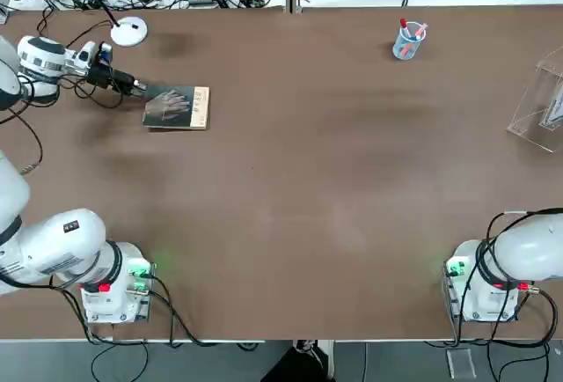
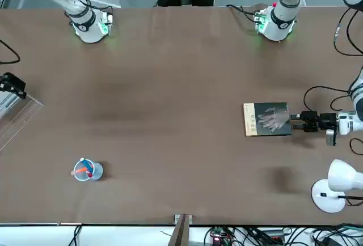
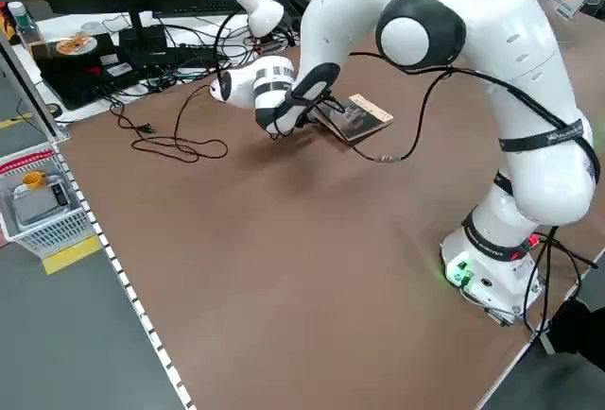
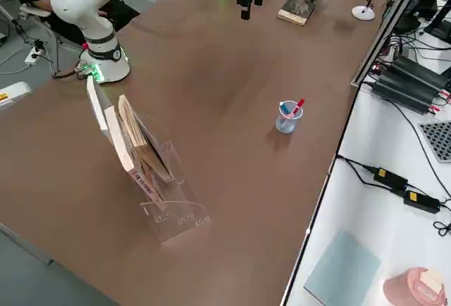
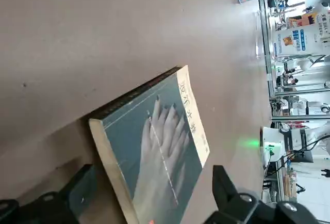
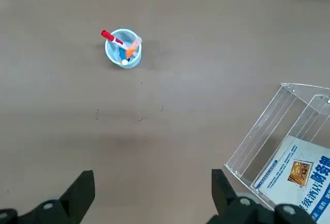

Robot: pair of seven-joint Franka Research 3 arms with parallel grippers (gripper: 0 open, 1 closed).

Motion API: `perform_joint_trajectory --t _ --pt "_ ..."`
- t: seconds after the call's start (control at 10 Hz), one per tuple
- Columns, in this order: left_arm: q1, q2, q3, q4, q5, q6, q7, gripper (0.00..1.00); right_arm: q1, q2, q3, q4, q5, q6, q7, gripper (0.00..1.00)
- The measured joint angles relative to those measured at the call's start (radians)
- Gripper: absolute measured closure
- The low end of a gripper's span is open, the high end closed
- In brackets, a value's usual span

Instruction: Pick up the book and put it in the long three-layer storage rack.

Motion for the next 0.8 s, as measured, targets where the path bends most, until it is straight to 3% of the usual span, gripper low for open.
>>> perform_joint_trajectory --t 0.8 --pt "-0.011 0.022 -0.003 0.003 -0.020 0.026 0.001 0.01 0.000 0.000 0.000 0.000 0.000 0.000 0.000 0.00"
